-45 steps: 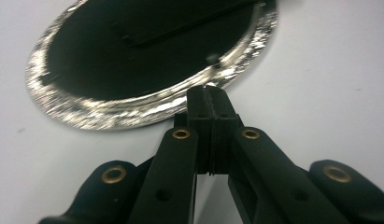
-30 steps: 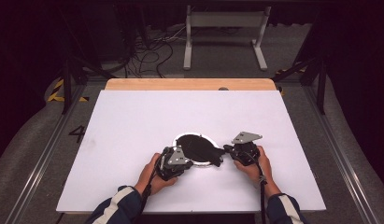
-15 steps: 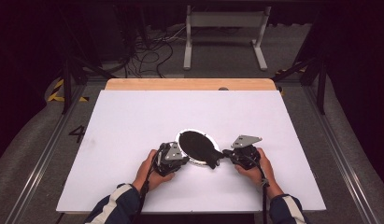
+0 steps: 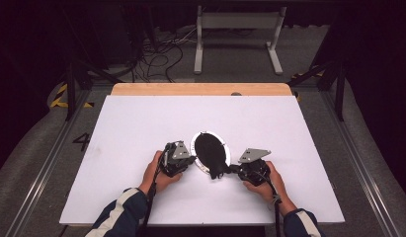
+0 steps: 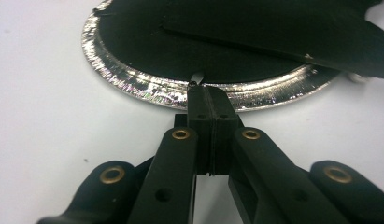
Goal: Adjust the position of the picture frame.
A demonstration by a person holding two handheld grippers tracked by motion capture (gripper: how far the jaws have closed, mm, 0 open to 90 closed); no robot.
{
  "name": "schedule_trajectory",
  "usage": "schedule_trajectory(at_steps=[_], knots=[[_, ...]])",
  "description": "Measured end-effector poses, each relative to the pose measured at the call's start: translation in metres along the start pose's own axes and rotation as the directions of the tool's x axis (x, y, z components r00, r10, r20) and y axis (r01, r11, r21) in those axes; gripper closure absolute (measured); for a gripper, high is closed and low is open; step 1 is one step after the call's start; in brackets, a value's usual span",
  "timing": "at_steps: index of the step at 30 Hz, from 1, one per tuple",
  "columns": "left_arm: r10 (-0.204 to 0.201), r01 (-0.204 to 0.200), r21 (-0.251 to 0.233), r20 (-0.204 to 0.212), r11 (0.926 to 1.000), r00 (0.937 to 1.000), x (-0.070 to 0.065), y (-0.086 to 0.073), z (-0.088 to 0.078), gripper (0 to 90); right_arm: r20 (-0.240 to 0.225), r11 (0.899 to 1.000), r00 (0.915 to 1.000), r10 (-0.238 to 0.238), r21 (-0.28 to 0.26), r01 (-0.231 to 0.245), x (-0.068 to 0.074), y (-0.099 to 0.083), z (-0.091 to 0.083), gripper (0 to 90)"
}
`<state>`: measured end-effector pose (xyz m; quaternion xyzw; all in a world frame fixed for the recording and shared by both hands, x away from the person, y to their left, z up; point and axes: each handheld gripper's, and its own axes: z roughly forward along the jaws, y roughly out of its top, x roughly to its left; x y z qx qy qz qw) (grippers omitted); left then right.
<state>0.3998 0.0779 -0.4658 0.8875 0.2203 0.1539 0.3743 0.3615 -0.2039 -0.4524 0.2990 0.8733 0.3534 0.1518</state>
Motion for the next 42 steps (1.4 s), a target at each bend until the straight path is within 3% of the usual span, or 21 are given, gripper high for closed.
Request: schedule_trajectory(at_steps=[4, 6, 7, 8, 12, 13, 17, 19, 32, 42], knots=[[-0.007, 0.007, 0.003, -0.003, 1.0000, 1.0000, 0.002, -0.001, -0.001, 90.0, -0.005, 1.000, 0.9999, -0.010, 0.001, 0.010, 0.007, 0.001, 0.001, 90.0], [-0.024, 0.024, 0.003, 0.039, 0.9997, 0.9989, 0.001, -0.002, -0.004, 90.0, -0.004, 1.000, 0.9999, -0.011, -0.001, 0.011, 0.010, 0.001, 0.002, 90.0], [-0.024, 0.024, 0.003, 0.039, 0.9997, 0.9989, 0.001, -0.002, -0.004, 90.0, -0.006, 1.000, 0.9999, -0.010, 0.000, 0.010, 0.010, 0.001, 0.003, 90.0], [-0.020, 0.021, -0.009, 0.081, 0.9997, 0.9965, -0.002, -0.001, -0.006, 89.9, -0.009, 1.000, 0.9999, -0.009, 0.001, 0.009, 0.010, 0.001, 0.003, 90.0], [-0.007, 0.010, -0.029, 0.113, 0.9995, 0.9935, -0.008, 0.002, -0.009, 89.4, -0.015, 1.000, 0.9998, -0.012, 0.002, 0.012, 0.010, 0.000, 0.003, 90.0], [-0.019, 0.025, -0.039, 0.133, 0.9989, 0.9909, -0.009, 0.002, -0.010, 89.0, -0.015, 1.000, 0.9998, -0.014, 0.002, 0.014, 0.010, 0.001, 0.003, 90.0], [-0.004, 0.005, -0.002, 0.149, 1.0000, 0.9889, -0.009, 0.001, -0.008, 88.7, -0.031, 1.000, 0.9995, -0.004, 0.000, 0.004, 0.009, 0.000, 0.003, 90.0], [0.004, -0.004, 0.004, 0.150, 1.0000, 0.9888, -0.009, 0.001, -0.008, 88.1, -0.055, 1.000, 0.9985, 0.000, -0.002, 0.000, 0.010, 0.000, 0.003, 90.0], [0.002, -0.002, -0.002, 0.066, 1.0000, 0.9978, -0.004, -0.001, -0.006, 87.6, -0.067, 1.000, 0.9974, -0.025, 0.003, 0.025, 0.023, 0.004, 0.005, 90.0], [-0.011, 0.012, -0.008, 0.057, 0.9999, 0.9983, 0.002, -0.001, -0.005, 89.1, -0.065, 0.999, 0.9972, -0.038, -0.002, 0.038, 0.030, 0.006, 0.009, 90.0]])
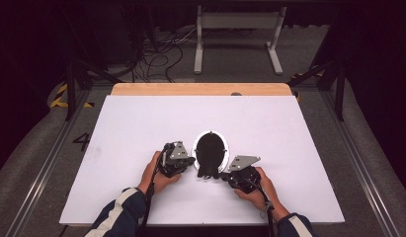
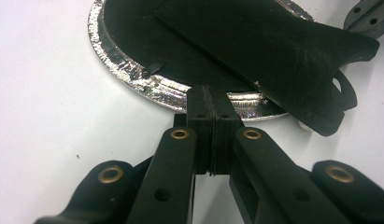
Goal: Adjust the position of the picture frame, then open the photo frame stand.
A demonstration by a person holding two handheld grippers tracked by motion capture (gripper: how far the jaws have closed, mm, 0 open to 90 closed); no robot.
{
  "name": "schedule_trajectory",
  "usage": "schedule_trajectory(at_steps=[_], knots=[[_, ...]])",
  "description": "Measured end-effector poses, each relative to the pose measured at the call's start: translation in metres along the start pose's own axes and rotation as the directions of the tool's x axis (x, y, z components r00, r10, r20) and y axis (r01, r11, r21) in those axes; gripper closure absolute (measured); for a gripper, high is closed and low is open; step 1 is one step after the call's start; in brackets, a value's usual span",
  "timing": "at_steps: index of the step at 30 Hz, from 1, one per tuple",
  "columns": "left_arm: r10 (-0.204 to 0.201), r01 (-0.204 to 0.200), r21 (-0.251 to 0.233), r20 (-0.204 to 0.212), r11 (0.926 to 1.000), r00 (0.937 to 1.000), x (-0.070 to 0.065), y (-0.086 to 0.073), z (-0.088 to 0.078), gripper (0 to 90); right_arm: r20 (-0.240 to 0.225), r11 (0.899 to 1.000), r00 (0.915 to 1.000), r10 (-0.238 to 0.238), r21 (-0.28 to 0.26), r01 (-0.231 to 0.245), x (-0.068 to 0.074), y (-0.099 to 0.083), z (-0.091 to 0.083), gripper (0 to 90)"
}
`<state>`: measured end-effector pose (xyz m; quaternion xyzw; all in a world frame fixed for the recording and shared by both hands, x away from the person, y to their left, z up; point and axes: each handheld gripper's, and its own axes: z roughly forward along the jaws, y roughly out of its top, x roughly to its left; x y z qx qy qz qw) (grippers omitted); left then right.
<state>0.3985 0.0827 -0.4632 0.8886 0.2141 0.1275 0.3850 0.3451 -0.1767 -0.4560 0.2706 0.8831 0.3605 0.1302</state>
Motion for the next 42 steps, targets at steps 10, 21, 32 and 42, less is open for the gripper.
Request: schedule_trajectory(at_steps=[10, 21, 32, 42], knots=[[0.006, -0.006, 0.003, 0.013, 1.0000, 0.9999, 0.000, -0.001, -0.003, 87.4, -0.010, 1.000, 0.9999, 0.001, -0.007, -0.001, -0.002, -0.001, 0.000, 89.9], [0.062, -0.061, -0.066, 0.008, 0.9959, 0.9981, -0.001, -0.013, -0.049, 83.6, -0.012, 0.999, 0.9999, 0.009, -0.044, -0.010, -0.003, 0.001, -0.013, 86.9], [0.049, -0.052, -0.075, -0.034, 0.9959, 0.9982, 0.000, -0.062, -0.098, 69.9, -0.006, 0.998, 0.9994, 0.034, -0.052, -0.034, -0.005, -0.003, -0.027, 79.1], [0.026, -0.028, -0.047, -0.051, 0.9985, 0.9984, -0.006, -0.089, -0.116, 54.1, -0.025, 0.999, 0.9989, 0.039, -0.020, -0.040, -0.001, -0.008, -0.025, 75.9]])
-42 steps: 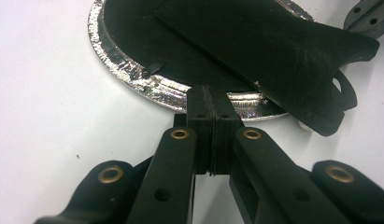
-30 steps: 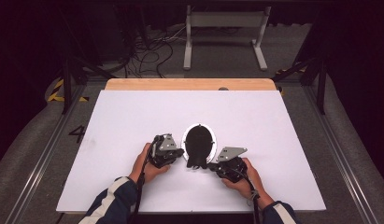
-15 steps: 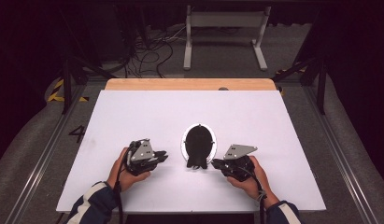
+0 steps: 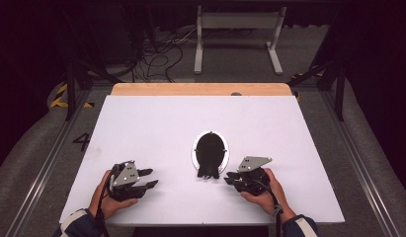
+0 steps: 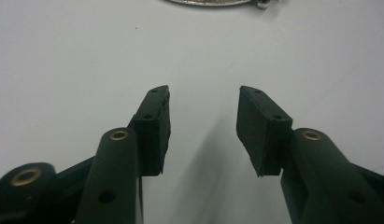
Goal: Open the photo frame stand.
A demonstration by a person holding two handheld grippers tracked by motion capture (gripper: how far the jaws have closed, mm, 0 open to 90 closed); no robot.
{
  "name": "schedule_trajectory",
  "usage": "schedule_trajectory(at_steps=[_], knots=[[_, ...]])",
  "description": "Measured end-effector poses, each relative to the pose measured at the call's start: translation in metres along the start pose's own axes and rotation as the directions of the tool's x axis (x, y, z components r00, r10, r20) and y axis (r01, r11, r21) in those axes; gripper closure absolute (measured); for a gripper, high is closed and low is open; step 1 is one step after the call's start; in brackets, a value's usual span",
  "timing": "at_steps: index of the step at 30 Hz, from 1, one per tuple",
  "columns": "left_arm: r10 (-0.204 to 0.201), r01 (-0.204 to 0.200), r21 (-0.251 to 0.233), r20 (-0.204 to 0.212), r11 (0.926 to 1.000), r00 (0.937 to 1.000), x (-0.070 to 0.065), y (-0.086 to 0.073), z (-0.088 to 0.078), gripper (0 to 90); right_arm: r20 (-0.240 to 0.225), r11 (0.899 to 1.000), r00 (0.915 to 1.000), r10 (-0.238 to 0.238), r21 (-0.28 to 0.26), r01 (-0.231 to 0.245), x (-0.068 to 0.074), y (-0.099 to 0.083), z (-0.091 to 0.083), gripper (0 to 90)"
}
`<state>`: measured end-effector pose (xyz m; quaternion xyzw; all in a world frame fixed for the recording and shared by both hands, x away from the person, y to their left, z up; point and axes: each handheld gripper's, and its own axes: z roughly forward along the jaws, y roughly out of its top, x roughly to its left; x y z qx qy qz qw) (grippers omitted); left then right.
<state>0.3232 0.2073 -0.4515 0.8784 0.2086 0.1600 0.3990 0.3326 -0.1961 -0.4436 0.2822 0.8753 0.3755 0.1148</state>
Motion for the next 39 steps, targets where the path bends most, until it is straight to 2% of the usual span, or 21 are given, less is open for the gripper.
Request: schedule_trajectory(at_steps=[3, 6, 11, 17, 21, 25, 27, 29, 39], knots=[[-0.019, 0.019, -0.010, -0.011, 0.9998, 0.9998, -0.001, -0.004, -0.005, 47.1, 0.002, 1.000, 0.9999, -0.013, 0.014, 0.013, 0.002, -0.001, 0.000, 74.2], [-0.023, 0.023, -0.010, -0.016, 0.9997, 0.9996, -0.003, -0.008, -0.009, 43.9, 0.002, 1.000, 1.0000, -0.010, 0.007, 0.010, 0.002, -0.001, -0.002, 72.9], [-0.040, 0.040, 0.003, -0.040, 0.9992, 0.9984, -0.006, -0.017, -0.014, 36.1, -0.007, 1.000, 0.9998, -0.018, 0.013, 0.018, 0.004, 0.001, -0.002, 69.8], [-0.068, 0.068, -0.004, -0.057, 0.9977, 0.9961, -0.004, -0.020, -0.017, 27.9, -0.022, 0.999, 0.9995, -0.024, 0.045, 0.025, 0.007, 0.002, 0.004, 66.7], [-0.086, 0.085, -0.009, -0.054, 0.9963, 0.9949, -0.004, -0.020, -0.017, 26.3, -0.031, 0.998, 0.9993, -0.022, 0.051, 0.024, 0.008, 0.004, 0.006, 65.2], [-0.081, 0.081, -0.011, -0.052, 0.9967, 0.9953, -0.003, -0.020, -0.017, 25.5, -0.033, 0.998, 0.9991, -0.026, 0.061, 0.028, 0.011, 0.006, 0.010, 63.9], [-0.104, 0.103, -0.013, -0.049, 0.9946, 0.9934, -0.003, -0.021, -0.016, 24.5, -0.028, 0.997, 0.9994, -0.019, 0.071, 0.021, 0.011, 0.007, 0.013, 63.4], [-0.097, 0.097, -0.007, -0.051, 0.9953, 0.9940, -0.002, -0.021, -0.015, 24.0, -0.014, 0.995, 0.9998, -0.014, 0.097, 0.015, 0.011, 0.008, 0.017, 63.4], [-0.100, 0.100, 0.002, -0.045, 0.9950, 0.9940, -0.002, -0.021, -0.012, 23.2, 0.003, 0.995, 0.9999, -0.015, 0.102, 0.015, 0.009, 0.016, 0.025, 62.8]])
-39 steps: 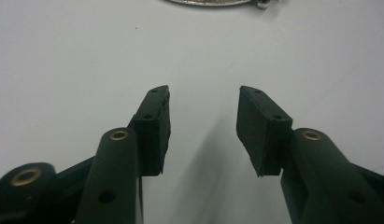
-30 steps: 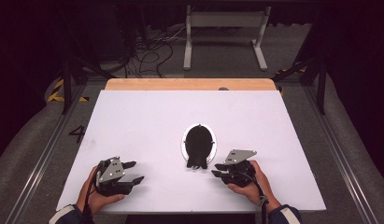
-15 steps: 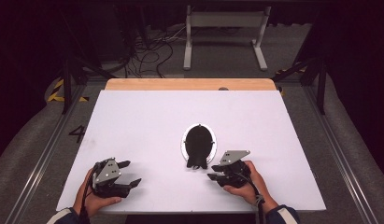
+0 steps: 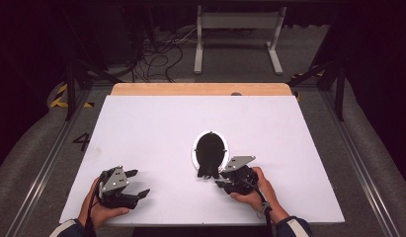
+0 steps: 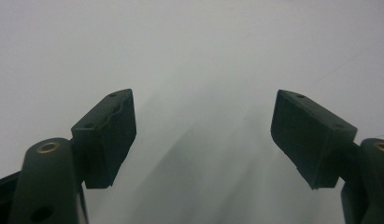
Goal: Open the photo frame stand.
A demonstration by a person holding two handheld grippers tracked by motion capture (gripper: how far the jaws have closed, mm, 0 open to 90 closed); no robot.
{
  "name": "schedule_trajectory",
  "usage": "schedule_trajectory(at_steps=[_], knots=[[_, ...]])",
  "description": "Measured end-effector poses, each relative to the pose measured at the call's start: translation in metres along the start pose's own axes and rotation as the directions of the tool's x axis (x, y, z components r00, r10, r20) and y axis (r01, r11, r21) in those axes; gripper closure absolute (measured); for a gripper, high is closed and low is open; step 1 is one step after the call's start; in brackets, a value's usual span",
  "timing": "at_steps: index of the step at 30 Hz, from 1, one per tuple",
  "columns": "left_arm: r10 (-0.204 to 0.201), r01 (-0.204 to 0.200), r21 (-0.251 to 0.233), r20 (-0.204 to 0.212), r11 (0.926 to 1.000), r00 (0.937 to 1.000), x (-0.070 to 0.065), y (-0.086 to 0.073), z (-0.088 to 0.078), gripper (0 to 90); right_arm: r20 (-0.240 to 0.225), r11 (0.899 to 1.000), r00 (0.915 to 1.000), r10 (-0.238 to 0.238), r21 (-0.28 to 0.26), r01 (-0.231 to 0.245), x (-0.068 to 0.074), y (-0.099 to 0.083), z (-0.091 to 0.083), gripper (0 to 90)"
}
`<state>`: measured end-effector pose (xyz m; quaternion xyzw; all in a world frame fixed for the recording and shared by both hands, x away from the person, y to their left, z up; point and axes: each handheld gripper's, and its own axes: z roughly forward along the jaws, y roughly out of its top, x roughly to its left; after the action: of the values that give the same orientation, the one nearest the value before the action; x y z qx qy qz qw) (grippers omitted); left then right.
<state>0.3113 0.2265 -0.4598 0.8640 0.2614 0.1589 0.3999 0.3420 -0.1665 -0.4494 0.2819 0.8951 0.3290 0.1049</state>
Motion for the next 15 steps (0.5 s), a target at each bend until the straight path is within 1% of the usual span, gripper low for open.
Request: schedule_trajectory(at_steps=[5, 10, 13, 14, 15], knots=[[0.000, 0.000, 0.006, 0.000, 1.0000, 1.0000, -0.0005, 0.0001, 0.0008, 23.0, 0.004, 1.000, 1.0000, 0.008, 0.000, -0.008, -0.0020, 0.0024, 0.0021, 65.3], [-0.004, 0.004, 0.011, 0.003, 0.9999, 1.0000, 0.0000, 0.0001, 0.0016, 22.9, 0.002, 1.000, 1.0000, 0.005, -0.015, -0.005, -0.0028, 0.0021, 0.0029, 66.2], [-0.006, 0.006, 0.008, 0.008, 0.9999, 1.0000, -0.0007, -0.0001, 0.0015, 22.8, -0.004, 0.999, 0.9998, 0.022, -0.028, -0.022, -0.0029, 0.0013, 0.0034, 67.0], [-0.001, 0.001, 0.014, 0.006, 0.9999, 1.0000, -0.0006, -0.0001, 0.0017, 22.8, -0.011, 0.999, 0.9996, 0.026, -0.032, -0.027, -0.0035, 0.0012, 0.0033, 67.8], [0.000, 0.000, 0.014, 0.003, 0.9999, 1.0000, -0.0003, 0.0000, 0.0017, 22.8, -0.023, 0.998, 0.9988, 0.042, -0.038, -0.043, -0.0045, 0.0008, 0.0036, 68.0]])
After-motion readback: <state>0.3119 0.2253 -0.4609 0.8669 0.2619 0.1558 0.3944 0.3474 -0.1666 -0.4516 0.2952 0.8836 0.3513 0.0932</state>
